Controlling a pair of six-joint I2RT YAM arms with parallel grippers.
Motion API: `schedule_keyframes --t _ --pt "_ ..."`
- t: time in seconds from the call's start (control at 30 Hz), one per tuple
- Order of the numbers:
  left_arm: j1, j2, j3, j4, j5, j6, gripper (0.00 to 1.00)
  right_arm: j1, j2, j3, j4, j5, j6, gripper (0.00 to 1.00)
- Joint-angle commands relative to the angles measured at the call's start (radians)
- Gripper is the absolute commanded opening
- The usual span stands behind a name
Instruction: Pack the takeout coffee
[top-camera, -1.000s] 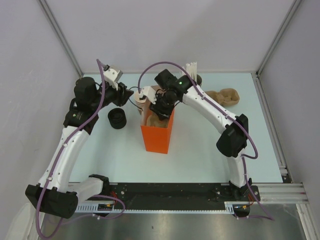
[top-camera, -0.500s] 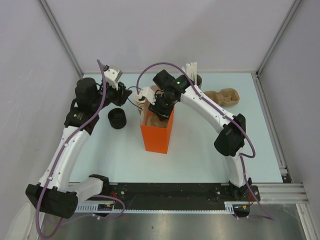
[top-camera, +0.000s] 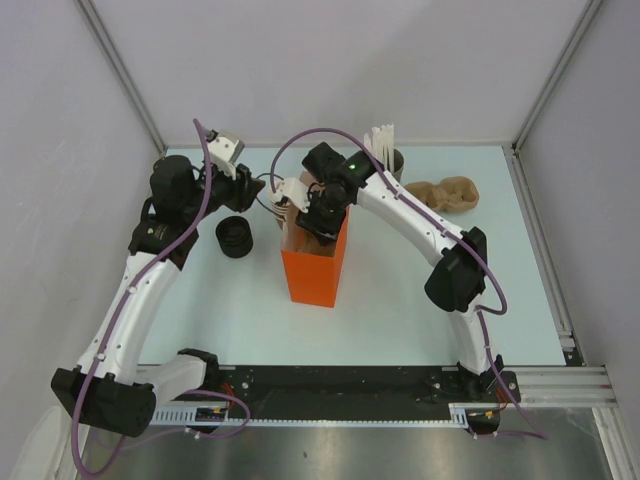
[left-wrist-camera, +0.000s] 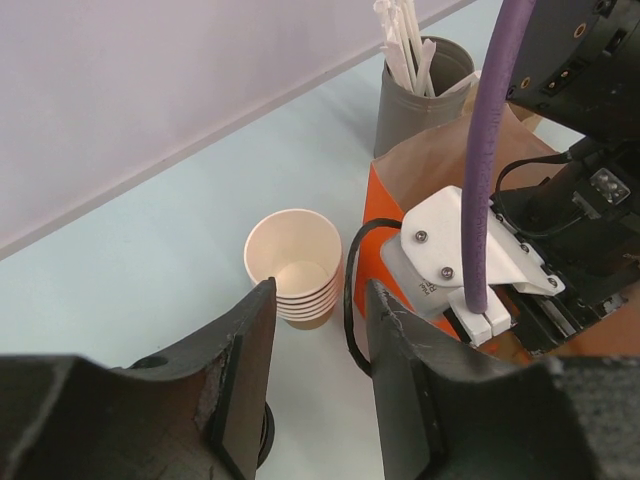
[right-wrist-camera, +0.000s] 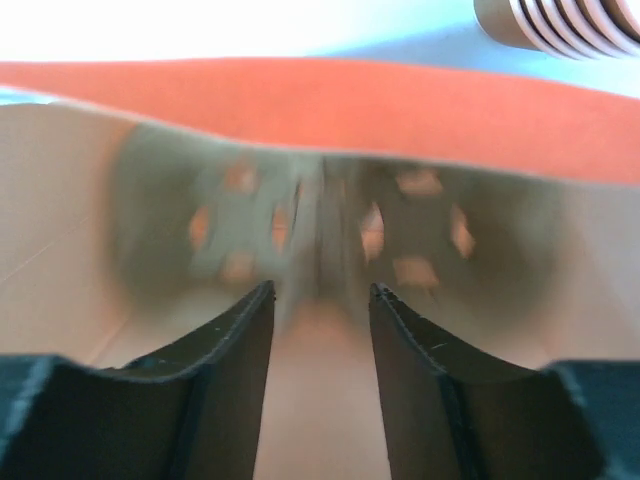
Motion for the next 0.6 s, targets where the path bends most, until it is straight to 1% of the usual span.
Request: schedule_keyframes --t 0.0,0.1,0.17,0.33,0.43,0.5,0.53,0.57 --pt "-0.009 -0.014 -0.004 0.04 0.004 -0.018 0.47 0.005 -0.004 0.062 -0.017 0.012 -0.003 0.5" --pt "-0.009 -0.014 -0.004 0.041 0.007 -0.021 0.47 0.008 -0.005 0.085 -0.025 0.012 -0.003 0.52" --pt "-0.009 -0.01 -0.004 0.043 0.006 -0.02 0.47 0.009 -0.007 0.094 -0.025 0.012 -0.003 0.56" --pt "-0.009 -0.01 -0.001 0.04 0.007 -0.023 0.48 0.017 -0.014 0.123 -0.03 0.026 -0.002 0.62" --pt "-0.009 -0.01 -0.001 0.04 0.009 -0.021 0.49 0.022 -0.033 0.169 -0.028 0.037 -0.002 0.7" --pt "-0.011 -0.01 -0.001 0.037 0.01 -0.021 0.51 0.023 -0.062 0.21 -0.024 0.04 0.0 0.73" --pt "-0.011 -0.01 -0.001 0.038 0.01 -0.021 0.53 0.026 -0.076 0.221 -0.018 0.043 0.0 0.77" --pt "-0.009 -0.01 -0.001 0.038 0.012 -0.02 0.54 0.029 -0.088 0.23 -0.002 0.052 -0.002 0.77"
